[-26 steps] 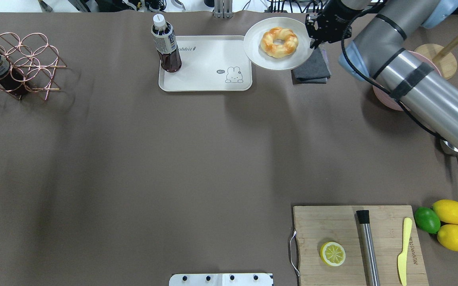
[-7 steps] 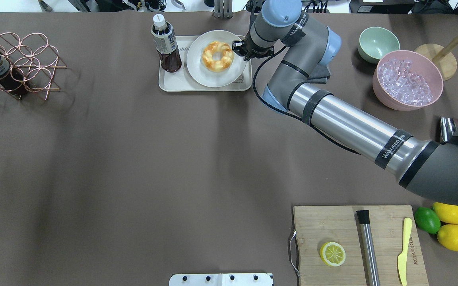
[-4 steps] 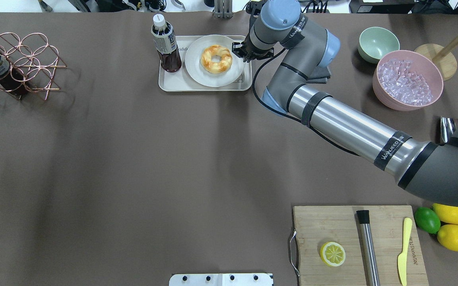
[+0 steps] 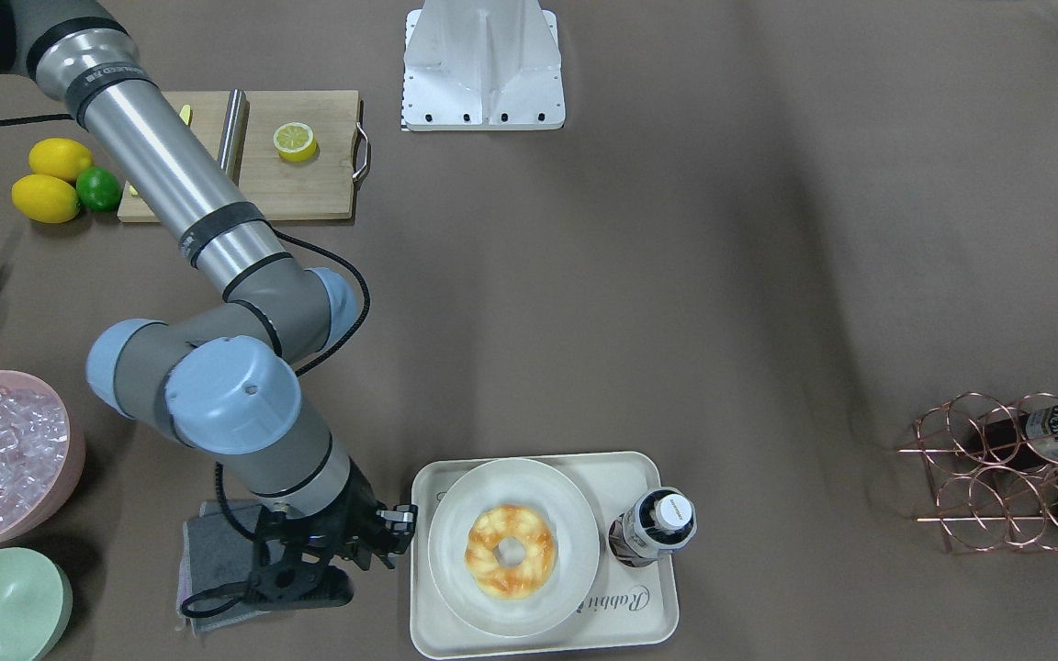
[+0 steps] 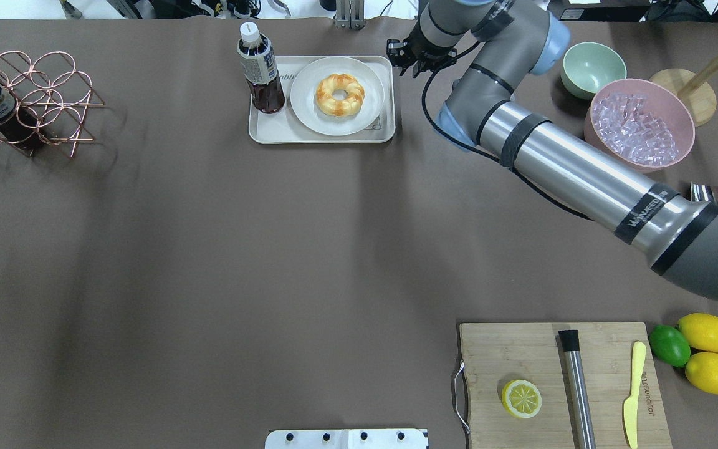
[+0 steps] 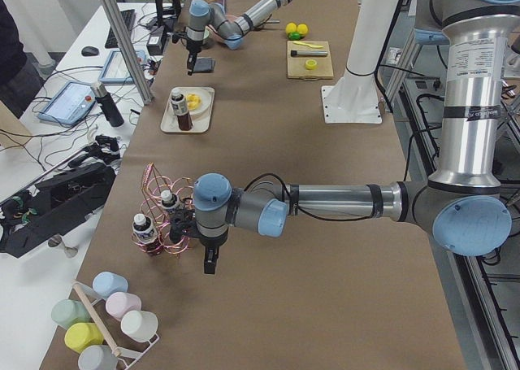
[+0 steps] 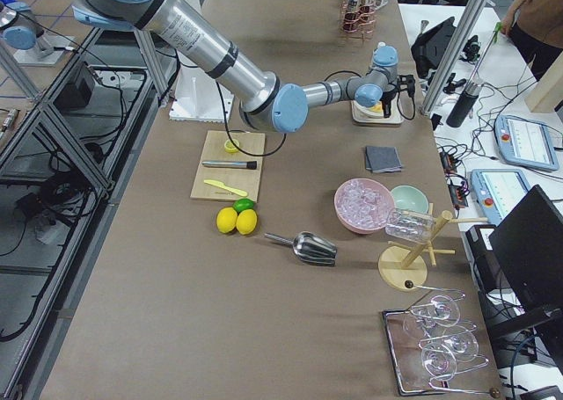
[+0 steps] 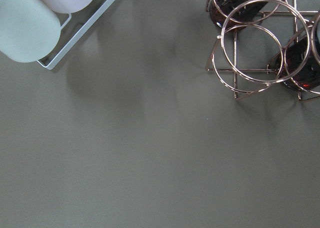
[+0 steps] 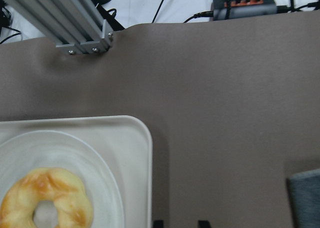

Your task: Place donut on tray

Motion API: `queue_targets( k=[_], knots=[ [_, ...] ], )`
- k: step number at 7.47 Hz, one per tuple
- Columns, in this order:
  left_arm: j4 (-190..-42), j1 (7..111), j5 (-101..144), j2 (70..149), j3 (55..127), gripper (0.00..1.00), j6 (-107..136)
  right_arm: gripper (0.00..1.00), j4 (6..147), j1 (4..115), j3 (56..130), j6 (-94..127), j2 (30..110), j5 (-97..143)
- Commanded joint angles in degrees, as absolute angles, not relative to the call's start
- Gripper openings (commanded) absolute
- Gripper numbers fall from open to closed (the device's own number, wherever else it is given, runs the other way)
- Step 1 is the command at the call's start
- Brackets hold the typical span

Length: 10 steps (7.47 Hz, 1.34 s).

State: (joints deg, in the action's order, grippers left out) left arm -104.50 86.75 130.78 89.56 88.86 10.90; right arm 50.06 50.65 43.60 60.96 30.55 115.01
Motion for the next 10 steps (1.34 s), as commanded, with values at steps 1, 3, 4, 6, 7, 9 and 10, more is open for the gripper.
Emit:
queue_targets(
  k=[1, 3, 4, 6, 7, 9, 10],
  knots=[
    [-104.5, 86.75, 130.69, 89.56, 88.86, 0.99, 10.9, 0.39, 69.35, 57.72, 67.73, 49.88, 44.48, 123.63],
    [-104.5, 86.75, 130.69, 89.56, 88.86, 0.99, 10.9, 0.49, 77.49, 64.22, 84.38, 46.61, 58.46, 129.0],
    [-104.41, 86.75, 130.69, 89.47, 88.86, 0.99, 10.9, 0.5, 79.17, 65.73, 92.47, 42.41, 67.84, 129.46],
    [-104.41, 86.75, 130.78, 89.56, 88.86, 0.99, 10.9, 0.52, 80.94, 67.93, 103.49, 40.26, 80.27, 129.64],
    [-104.33, 86.75, 130.78, 89.56, 88.94, 0.99, 10.9, 0.55, 80.95, 70.11, 106.84, 38.34, 85.29, 131.55],
    [-104.33, 86.84, 130.78, 89.56, 88.95, 0.99, 10.9, 0.59, 80.95, 75.56, 109.77, 28.35, 94.35, 133.58],
    [-104.33, 86.84, 130.78, 89.56, 88.95, 0.99, 10.9, 0.6, 80.86, 78.37, 109.95, 22.47, 98.05, 134.03]
  ],
)
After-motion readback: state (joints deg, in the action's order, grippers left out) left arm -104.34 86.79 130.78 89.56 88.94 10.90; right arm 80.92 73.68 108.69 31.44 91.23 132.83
